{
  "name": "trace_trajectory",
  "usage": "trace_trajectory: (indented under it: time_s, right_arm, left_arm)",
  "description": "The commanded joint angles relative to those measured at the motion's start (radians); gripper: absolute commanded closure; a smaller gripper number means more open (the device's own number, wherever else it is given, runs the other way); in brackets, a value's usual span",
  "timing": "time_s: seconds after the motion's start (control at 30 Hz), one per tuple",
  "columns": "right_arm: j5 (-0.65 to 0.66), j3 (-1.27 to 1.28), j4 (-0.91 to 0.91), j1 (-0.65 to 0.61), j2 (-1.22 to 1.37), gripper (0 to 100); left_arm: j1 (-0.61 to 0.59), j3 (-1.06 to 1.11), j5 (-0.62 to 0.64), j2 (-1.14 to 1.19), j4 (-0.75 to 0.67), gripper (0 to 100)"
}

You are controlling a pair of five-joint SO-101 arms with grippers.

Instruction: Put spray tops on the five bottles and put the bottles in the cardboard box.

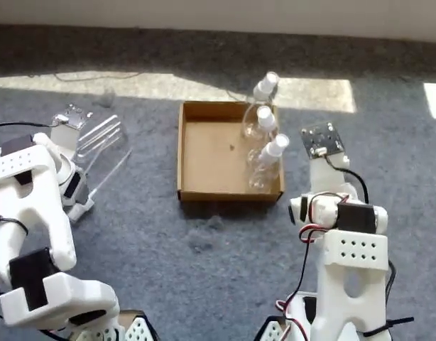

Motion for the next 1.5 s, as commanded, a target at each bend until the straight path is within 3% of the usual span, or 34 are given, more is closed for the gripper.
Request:
trace_trajectory:
  time_s: [0.0,0.63,0.87,0.97,1.23,1.47]
  right_arm:
    - [-0.011,-0.007,-0.019,-0.007,-0.022,99.5]
    - [-0.008,-0.007,0.015,-0.005,-0.024,99.5]
    - [-0.005,-0.007,0.015,-0.005,-0.024,99.5]
    - [-0.003,-0.007,0.013,-0.005,-0.024,99.5]
    - [-0.003,-0.007,0.013,-0.005,-0.024,99.5]
    - [-0.003,-0.007,0.013,-0.005,-0.024,99.5]
  left_arm:
    - [0.064,-0.028,0.0,-0.082,0.031,84]
    - [0.068,-0.039,-0.005,0.249,-0.107,85]
    - [0.148,-0.03,-0.006,0.251,-0.104,99]
    - [0.18,-0.041,-0.008,0.248,-0.049,100]
    - [0.262,-0.073,-0.187,0.16,0.164,100]
    - [0.265,-0.071,-0.483,0.022,0.247,100]
